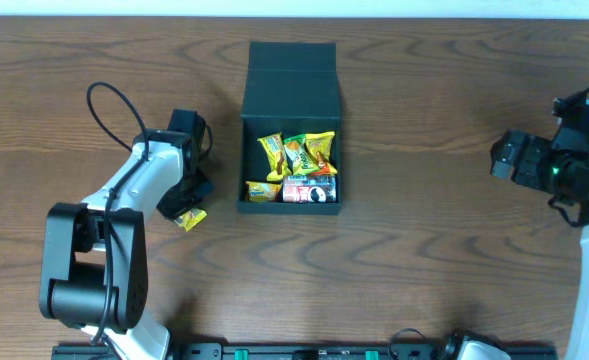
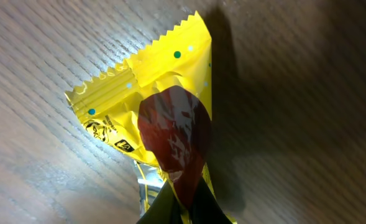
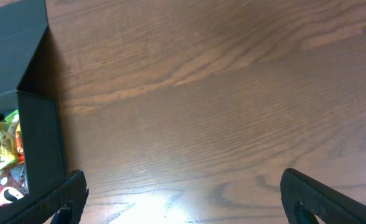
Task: Pack container
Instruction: 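Carry the last Apollo packet into the box and release it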
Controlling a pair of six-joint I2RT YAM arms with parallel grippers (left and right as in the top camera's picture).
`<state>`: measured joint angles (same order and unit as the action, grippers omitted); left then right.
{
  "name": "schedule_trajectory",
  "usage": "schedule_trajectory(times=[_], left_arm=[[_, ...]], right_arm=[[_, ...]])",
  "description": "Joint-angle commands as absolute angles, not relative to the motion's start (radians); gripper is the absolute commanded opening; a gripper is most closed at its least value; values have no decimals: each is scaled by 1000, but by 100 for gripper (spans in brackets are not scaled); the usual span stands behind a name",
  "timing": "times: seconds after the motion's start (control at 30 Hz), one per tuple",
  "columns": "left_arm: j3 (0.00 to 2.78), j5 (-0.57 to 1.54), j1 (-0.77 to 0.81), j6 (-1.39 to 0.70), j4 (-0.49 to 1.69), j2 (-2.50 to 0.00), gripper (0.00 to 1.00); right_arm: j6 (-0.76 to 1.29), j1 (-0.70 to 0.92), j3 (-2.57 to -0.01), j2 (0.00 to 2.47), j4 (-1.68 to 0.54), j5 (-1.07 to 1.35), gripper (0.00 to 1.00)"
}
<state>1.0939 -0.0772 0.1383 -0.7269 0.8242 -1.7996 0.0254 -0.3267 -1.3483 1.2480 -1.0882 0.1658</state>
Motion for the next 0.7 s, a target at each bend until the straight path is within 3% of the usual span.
schedule_trajectory(times=[0.0,0.3,0.67], left_arm=[[1192,-78,140,-637,849,-1787,6],[1478,-123,302,-152,775,-1695,6],[1473,-29,459,128,762,-1831,6]], right_arm=[[17,-335,-1354,1246,-1084,176,99],[9,-335,-1354,1246,-1073,176,99],[9,-335,-1354,1246,-1085,176,99]])
